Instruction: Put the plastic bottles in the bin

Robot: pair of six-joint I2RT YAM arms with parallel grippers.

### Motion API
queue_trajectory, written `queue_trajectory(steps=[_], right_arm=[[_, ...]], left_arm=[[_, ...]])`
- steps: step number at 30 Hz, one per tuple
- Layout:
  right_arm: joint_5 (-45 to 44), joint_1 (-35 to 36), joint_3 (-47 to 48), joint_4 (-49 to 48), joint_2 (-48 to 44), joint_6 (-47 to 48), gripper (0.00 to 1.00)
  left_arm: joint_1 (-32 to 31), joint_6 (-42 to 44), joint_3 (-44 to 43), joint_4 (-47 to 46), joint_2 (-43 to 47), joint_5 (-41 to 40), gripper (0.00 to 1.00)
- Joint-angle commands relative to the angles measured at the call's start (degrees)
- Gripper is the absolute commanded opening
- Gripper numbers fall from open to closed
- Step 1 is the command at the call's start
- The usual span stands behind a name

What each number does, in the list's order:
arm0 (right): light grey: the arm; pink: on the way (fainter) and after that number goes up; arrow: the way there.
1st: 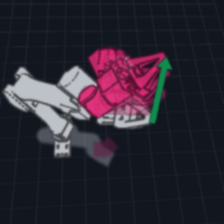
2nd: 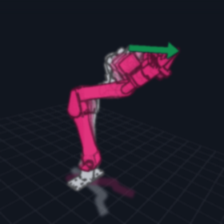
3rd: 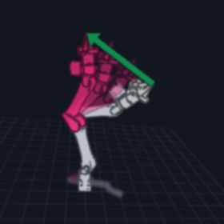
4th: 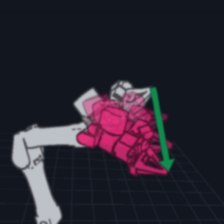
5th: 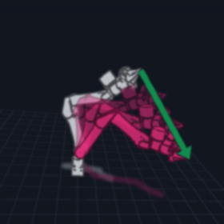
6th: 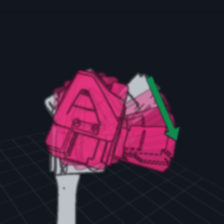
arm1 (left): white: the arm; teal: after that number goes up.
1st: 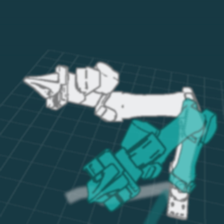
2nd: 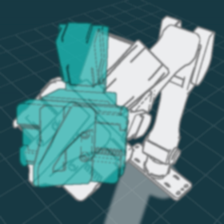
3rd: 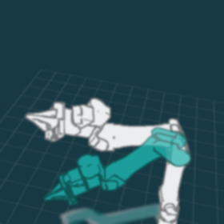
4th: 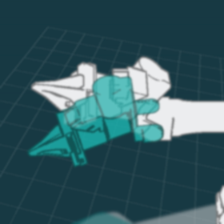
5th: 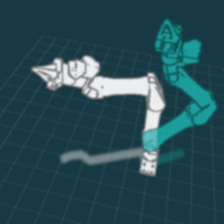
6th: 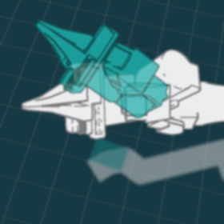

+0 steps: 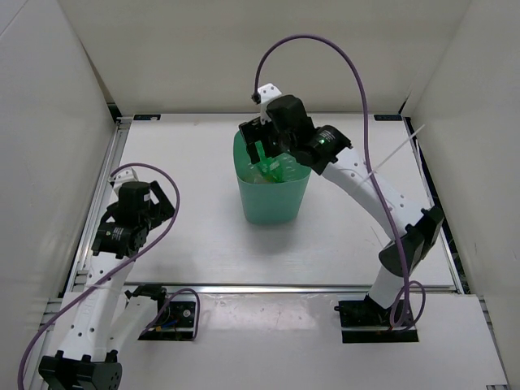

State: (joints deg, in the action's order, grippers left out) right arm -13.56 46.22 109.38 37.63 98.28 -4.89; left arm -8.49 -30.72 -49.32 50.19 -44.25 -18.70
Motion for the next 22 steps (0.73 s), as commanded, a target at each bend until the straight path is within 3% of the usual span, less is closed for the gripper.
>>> queue_trajectory(steps=[1, 3, 6, 10, 13, 17, 22], right_arm=[[-3.3, 0.2, 1.9, 0.9, -4.1, -5.2, 1.0], [-7.4, -2.1, 5.9, 6.1, -4.6, -7.8, 1.0], [-6.7, -8.2, 10.1, 14.4, -7.0, -15.3, 1.0], [22.3, -22.7, 4.4, 15.5, -11.9, -17.9, 1.0], [34.8, -33.9, -3.1, 17.9, -13.1, -21.5, 1.0], [49.9, -43.5, -11.3, 18.4, -13.7, -22.7, 1.0], [43.2, -49.7, -16.2, 19.3, -16.9, -23.9, 1.0]], left_arm=[[-0.2, -1.6, 0.5, 0.4, 0.2, -1.5, 1.0], [-0.2, -1.6, 0.5, 0.4, 0.2, -2.6, 1.0], [-0.2, -2.1, 0.5, 0.4, 0.7, -3.2, 1.0], [-0.2, -2.8, 1.0, 0.4, 1.9, -4.3, 1.0], [-0.2, -2.8, 1.0, 0.4, 1.9, -5.5, 1.0], [-0.2, -3.5, -0.3, 2.5, 1.4, -9.8, 1.0], [-0.2, -4.6, 0.2, 3.3, 2.7, -17.8, 1.0]])
